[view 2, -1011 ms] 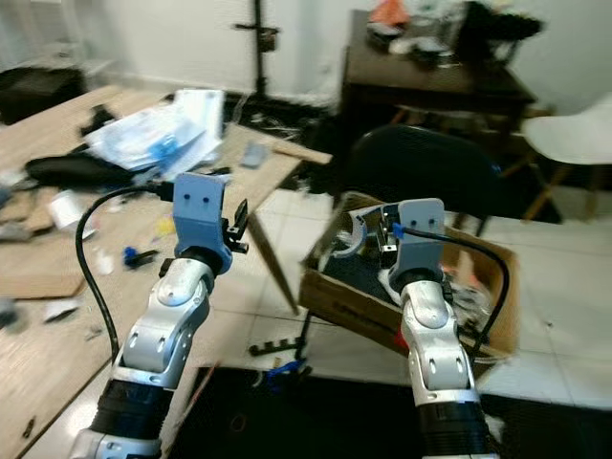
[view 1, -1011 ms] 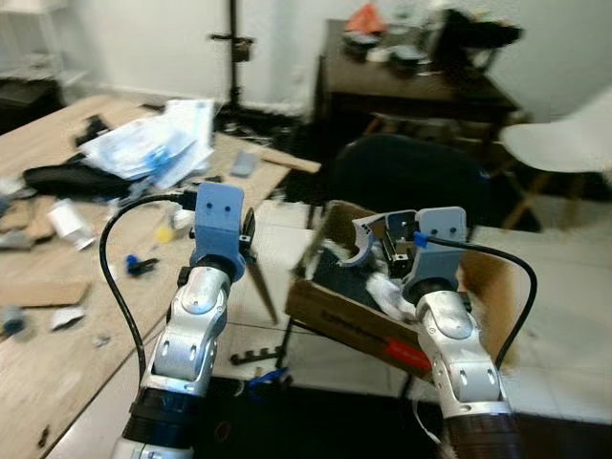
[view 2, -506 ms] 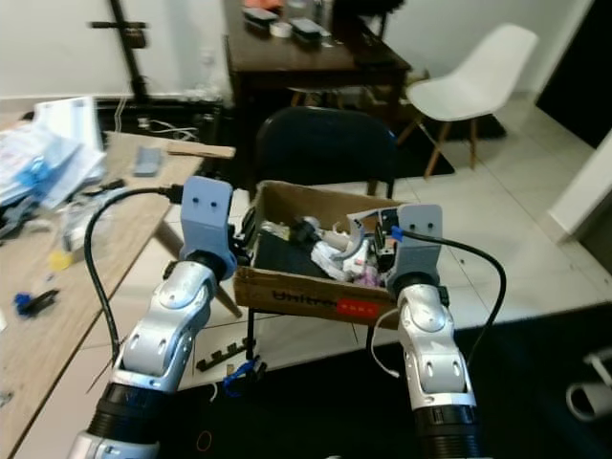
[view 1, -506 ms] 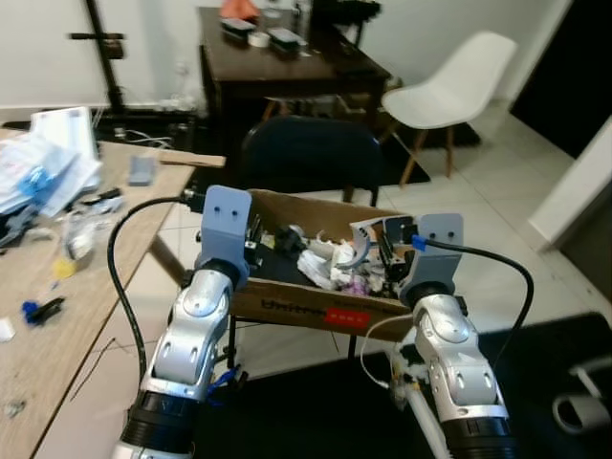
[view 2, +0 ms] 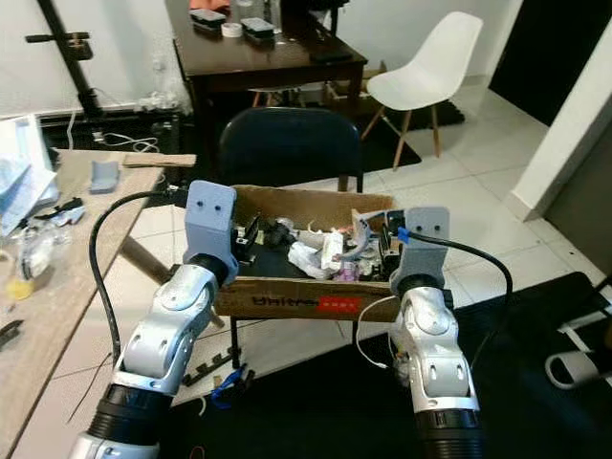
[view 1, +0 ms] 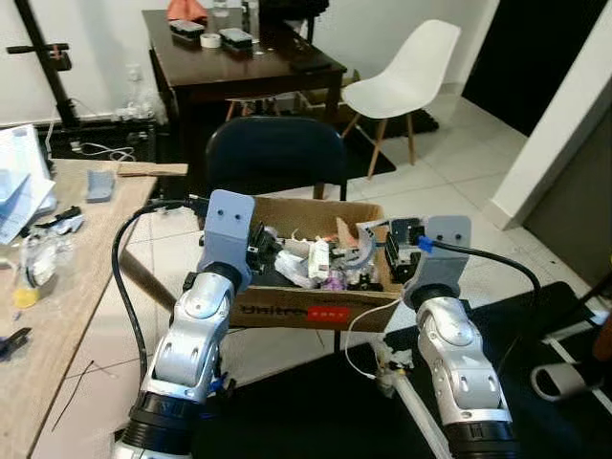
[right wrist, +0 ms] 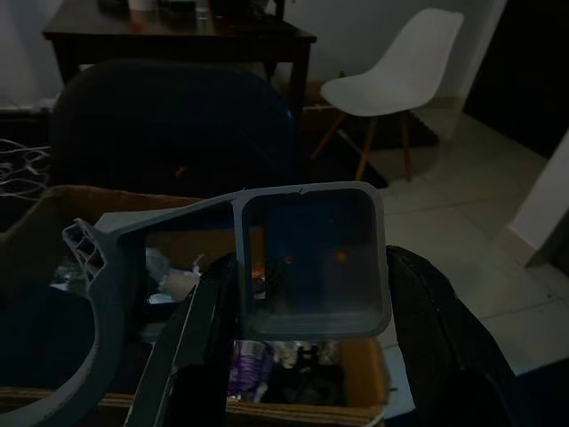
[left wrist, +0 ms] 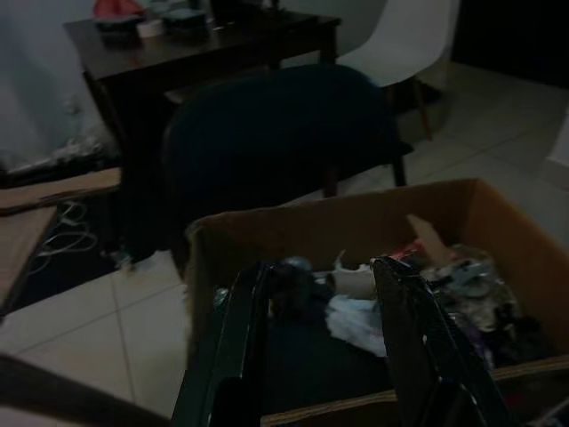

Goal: Picking trash to rubbish bin

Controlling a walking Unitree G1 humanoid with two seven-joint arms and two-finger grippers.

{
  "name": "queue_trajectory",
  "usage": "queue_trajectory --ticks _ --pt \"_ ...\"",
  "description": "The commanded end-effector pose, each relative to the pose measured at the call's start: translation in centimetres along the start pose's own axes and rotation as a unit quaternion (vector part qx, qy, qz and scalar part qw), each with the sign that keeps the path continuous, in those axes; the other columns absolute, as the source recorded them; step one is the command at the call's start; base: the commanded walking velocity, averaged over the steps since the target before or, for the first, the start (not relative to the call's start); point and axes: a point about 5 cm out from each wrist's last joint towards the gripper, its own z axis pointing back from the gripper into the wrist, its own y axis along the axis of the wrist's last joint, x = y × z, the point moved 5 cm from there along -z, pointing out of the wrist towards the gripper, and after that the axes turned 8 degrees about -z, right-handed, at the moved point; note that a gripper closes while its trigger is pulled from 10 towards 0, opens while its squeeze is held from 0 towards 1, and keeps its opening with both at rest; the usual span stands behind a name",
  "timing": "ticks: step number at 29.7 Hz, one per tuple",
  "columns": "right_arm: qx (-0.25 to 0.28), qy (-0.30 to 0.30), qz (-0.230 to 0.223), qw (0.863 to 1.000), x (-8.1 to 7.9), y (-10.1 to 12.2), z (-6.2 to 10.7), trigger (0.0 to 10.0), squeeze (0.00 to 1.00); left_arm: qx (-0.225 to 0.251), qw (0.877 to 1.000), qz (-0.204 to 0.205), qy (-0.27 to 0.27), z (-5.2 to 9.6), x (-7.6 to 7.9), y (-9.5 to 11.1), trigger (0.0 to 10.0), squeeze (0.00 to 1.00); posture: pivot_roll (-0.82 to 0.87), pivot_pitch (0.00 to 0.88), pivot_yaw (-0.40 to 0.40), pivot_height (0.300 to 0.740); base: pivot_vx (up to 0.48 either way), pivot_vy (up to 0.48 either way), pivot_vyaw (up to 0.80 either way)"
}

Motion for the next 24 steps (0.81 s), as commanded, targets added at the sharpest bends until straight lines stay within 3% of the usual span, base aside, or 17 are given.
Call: queue_trajectory --ticks 1,19,24 --pt "-0.008 -0.004 -0.003 1.0 0.2 -0.3 0.1 10.0 0.0 -0.006 1.0 0.005 -0.002 0.1 0.0 -0.2 10.0 0.0 0.06 0.085 -0.005 0.74 0.0 0.0 0.0" --pt "-0.018 -0.005 -0.014 1.0 0.1 -0.8 0.1 10.0 0.0 0.022 0.999 0.038 -0.016 -0.2 0.4 1.1 10.0 0.0 0.06 0.083 0.013 0.74 0.0 0.0 0.0" --pt "-0.019 -0.006 -0.017 1.0 0.1 -0.9 0.0 10.0 0.0 0.038 0.998 0.034 -0.028 -0.1 0.7 1.8 10.0 0.0 0.06 0.08 0.015 0.74 0.336 0.0 0.0"
